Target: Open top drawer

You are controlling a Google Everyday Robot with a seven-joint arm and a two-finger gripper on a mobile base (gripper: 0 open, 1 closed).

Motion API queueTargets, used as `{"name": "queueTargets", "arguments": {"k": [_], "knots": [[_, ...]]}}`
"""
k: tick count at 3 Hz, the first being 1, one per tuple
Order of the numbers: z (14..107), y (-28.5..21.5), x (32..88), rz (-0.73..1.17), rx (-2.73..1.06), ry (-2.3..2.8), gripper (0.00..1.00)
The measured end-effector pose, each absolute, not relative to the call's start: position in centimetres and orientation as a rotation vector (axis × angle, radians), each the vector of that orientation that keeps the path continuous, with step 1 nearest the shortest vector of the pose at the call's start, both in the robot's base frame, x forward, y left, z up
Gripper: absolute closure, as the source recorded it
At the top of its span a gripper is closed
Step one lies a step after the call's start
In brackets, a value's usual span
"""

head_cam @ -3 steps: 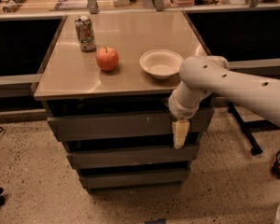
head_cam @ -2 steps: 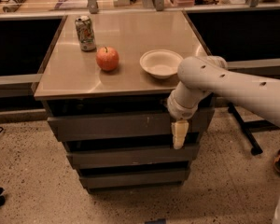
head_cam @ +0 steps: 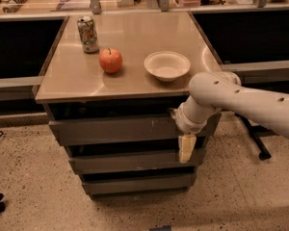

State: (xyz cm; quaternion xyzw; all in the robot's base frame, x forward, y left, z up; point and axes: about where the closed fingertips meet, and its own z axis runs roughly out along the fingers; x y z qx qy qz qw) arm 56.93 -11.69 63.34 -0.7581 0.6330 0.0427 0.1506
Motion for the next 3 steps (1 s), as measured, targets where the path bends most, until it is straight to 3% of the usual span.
{"name": "queueTargets", "arguments": {"k": [3], "knots": [[62.79, -12.03, 55.11, 0.17, -2.195, 1.835, 0.0]]}}
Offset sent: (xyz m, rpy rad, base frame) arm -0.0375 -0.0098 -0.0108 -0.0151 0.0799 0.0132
